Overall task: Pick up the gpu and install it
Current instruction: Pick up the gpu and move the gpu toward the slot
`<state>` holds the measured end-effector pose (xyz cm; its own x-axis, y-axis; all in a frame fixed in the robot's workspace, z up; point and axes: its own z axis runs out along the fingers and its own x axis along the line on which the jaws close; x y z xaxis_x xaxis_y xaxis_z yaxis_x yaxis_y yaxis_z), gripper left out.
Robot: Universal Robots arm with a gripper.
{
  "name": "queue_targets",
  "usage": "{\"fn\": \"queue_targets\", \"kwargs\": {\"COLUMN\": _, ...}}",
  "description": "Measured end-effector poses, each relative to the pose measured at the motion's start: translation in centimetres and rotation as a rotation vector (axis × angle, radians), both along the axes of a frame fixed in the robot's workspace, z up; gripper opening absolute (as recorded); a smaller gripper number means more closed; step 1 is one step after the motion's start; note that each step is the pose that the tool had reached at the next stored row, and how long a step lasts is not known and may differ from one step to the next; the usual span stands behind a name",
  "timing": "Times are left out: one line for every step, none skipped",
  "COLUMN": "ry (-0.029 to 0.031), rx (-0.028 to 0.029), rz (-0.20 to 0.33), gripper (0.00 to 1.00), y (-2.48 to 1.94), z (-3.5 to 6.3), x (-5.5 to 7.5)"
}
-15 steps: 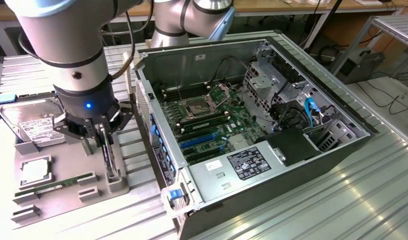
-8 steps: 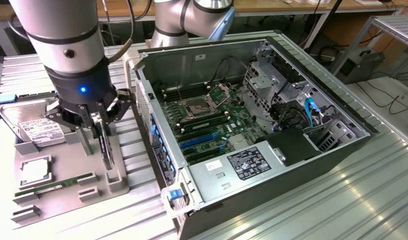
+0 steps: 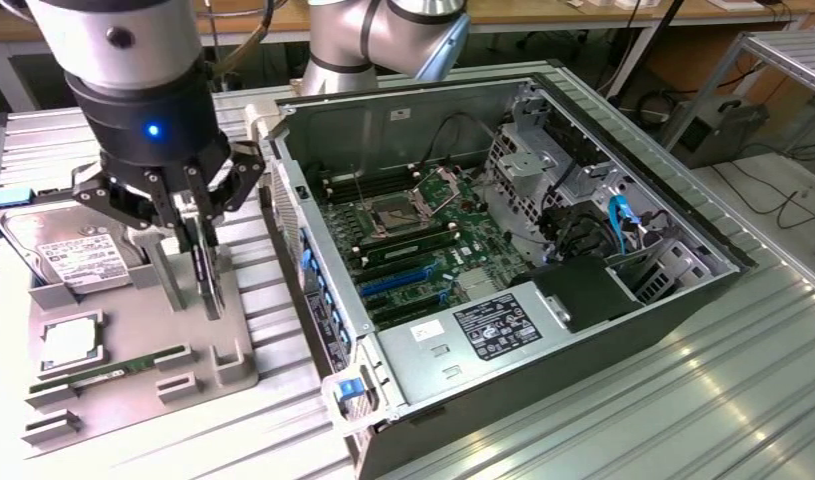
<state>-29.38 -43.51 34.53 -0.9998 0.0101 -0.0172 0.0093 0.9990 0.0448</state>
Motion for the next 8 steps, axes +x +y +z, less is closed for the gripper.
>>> {"fn": "queue_targets", "kwargs": {"ry": -0.0001, "rx": 0.0001, "rz": 0.000, "gripper": 0.26, "y": -0.08, "z": 0.48, "x": 0.1}}
{"fn": "queue_targets", "kwargs": {"ry": 0.0000, "rx": 0.0000, "rz": 0.000, "gripper": 0.26, "y": -0.16, "z": 0.92, "x": 0.1}}
{"fn": "queue_targets", "kwargs": {"ry": 0.0000, "rx": 0.0000, "rz": 0.000, "gripper": 0.26, "y": -0.26, "z": 1.37, "x": 0.2}}
{"fn": "queue_targets", "kwargs": {"ry": 0.0000, "rx": 0.0001, "rz": 0.000, "gripper": 0.26, "y": -0.37, "z": 1.87, "x": 0.3}}
{"fn": "queue_targets", "kwargs": {"ry": 0.0000, "rx": 0.0000, "rz": 0.000, "gripper": 0.26, "y": -0.48, "z": 2.32, "x": 0.4}}
{"fn": "queue_targets", "kwargs": {"ry": -0.0001, "rx": 0.0001, "rz": 0.000, "gripper": 0.26, "y": -0.60, "z": 2.76, "x": 0.6}}
{"fn": "queue_targets", "kwargs": {"ry": 0.0000, "rx": 0.0000, "rz": 0.000, "gripper": 0.26, "y": -0.74, "z": 3.22, "x": 0.7}}
{"fn": "queue_targets", "kwargs": {"ry": 0.0000, "rx": 0.0001, "rz": 0.000, "gripper": 0.26, "y": -0.92, "z": 3.76, "x": 1.0}}
